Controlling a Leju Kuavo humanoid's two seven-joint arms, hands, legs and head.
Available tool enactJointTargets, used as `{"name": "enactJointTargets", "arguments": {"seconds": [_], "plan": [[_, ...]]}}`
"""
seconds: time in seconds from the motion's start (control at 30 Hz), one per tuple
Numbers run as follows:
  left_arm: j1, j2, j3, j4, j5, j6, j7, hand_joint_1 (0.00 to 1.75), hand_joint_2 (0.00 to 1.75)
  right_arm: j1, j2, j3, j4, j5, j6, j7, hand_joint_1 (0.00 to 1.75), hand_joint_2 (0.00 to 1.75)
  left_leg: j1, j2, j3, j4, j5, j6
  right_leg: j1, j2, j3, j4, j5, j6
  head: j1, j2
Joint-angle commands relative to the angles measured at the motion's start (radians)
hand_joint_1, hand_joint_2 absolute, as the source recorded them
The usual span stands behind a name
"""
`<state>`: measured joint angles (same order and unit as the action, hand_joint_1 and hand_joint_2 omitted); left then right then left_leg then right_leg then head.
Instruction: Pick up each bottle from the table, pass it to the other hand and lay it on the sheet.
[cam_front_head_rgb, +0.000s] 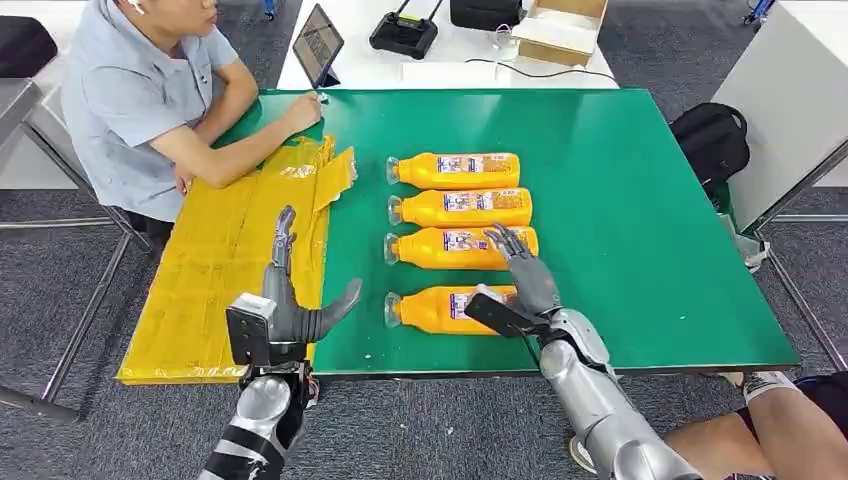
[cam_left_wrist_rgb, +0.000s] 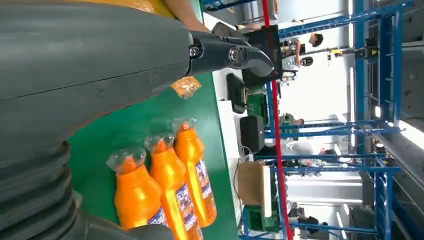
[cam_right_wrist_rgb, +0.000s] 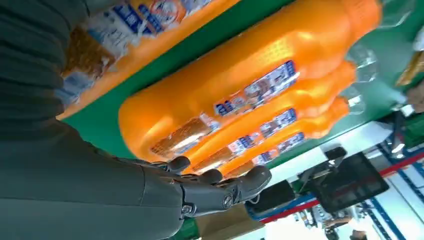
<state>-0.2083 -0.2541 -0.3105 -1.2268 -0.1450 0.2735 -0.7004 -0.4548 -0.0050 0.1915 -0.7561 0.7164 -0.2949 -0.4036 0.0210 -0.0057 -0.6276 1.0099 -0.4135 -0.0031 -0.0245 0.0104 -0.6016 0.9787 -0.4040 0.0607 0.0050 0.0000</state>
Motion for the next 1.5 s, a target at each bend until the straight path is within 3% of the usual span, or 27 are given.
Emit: {"name": "enactJointTargets", "arguments": {"seconds": [0.03, 0.33, 0.7, 0.97, 1.03, 1.1, 1.2, 1.33, 1.5], "plan": [[-0.053, 0.035, -0.034, 0.037, 0.012, 0.002, 0.002, 0.0, 1.75, 0.029, -0.012, 0.033, 0.0, -0.045, -0.038, -0.089, 0.0, 1.75, 0.0, -0.001, 0.005, -0.001, -0.002, 0.001, 0.001, -0.003, 0.006, -0.001, -0.002, -0.003, 0.0, 0.0], [-0.066, 0.035, -0.072, 0.029, 0.036, 0.006, 0.002, 0.0, 1.75, 0.054, 0.021, 0.026, -0.108, -0.123, -0.094, -0.182, 0.0, 1.75, 0.0, 0.001, 0.002, 0.0, -0.001, 0.001, 0.0, 0.0, 0.002, 0.0, -0.001, -0.003, 0.0, 0.0], [-0.074, 0.042, -0.077, 0.019, 0.043, -0.003, 0.002, 0.0, 1.75, -0.001, -0.016, 0.176, 0.053, -0.089, 0.155, -0.127, 0.0, 1.75, 0.0, 0.001, 0.004, 0.0, -0.002, 0.001, 0.001, 0.0, 0.005, 0.0, -0.002, -0.003, 0.0, 0.0], [-0.075, 0.043, -0.08, 0.011, 0.044, -0.012, 0.002, 0.0, 1.75, -0.011, -0.051, 0.221, 0.095, -0.073, 0.241, -0.117, 0.0, 1.75, 0.0, 0.0, 0.003, -0.001, -0.001, 0.001, 0.001, -0.001, 0.004, -0.001, -0.001, -0.003, 0.0, 0.0], [-0.076, 0.043, -0.079, 0.011, 0.042, -0.01, 0.002, 0.0, 1.75, -0.012, -0.058, 0.231, 0.095, -0.054, 0.221, -0.1, 0.0, 1.75, 0.0, 0.0, 0.004, -0.001, -0.001, 0.001, 0.001, -0.002, 0.005, -0.001, -0.001, -0.003, 0.0, 0.0], [-0.069, 0.044, -0.073, 0.008, 0.035, 0.004, 0.002, 0.0, 1.75, -0.02, -0.075, 0.276, 0.077, 0.048, 0.107, -0.035, 0.0, 1.75, 0.0, 0.0, 0.002, 0.0, -0.001, 0.001, 0.0, -0.001, 0.003, -0.001, -0.001, -0.002, 0.0, 0.0], [-0.054, 0.05, -0.061, -0.006, 0.027, 0.011, 0.002, 0.0, 1.75, -0.001, -0.083, 0.275, -0.002, 0.084, 0.068, 0.032, 0.0, 1.75, 0.0, 0.0, 0.004, -0.001, -0.001, 0.001, 0.001, -0.001, 0.005, -0.001, -0.001, -0.003, 0.0, 0.0], [-0.054, 0.05, -0.061, -0.006, 0.027, 0.011, 0.002, 0.0, 1.75, -0.001, -0.083, 0.275, -0.002, 0.084, 0.068, 0.032, 0.0, 1.75, 0.0, -0.001, 0.002, -0.001, -0.001, 0.001, 0.0, -0.002, 0.003, -0.001, -0.001, -0.002, 0.0, 0.0], [-0.043, 0.05, -0.041, -0.01, 0.007, 0.013, 0.002, 0.0, 1.75, 0.081, -0.121, 0.266, -0.221, 0.155, 0.023, 0.127, 0.0, 1.75, 0.0, -0.002, 0.002, -0.001, -0.001, 0.001, 0.0, -0.003, 0.003, -0.001, -0.001, -0.002, 0.0, 0.0]]}}
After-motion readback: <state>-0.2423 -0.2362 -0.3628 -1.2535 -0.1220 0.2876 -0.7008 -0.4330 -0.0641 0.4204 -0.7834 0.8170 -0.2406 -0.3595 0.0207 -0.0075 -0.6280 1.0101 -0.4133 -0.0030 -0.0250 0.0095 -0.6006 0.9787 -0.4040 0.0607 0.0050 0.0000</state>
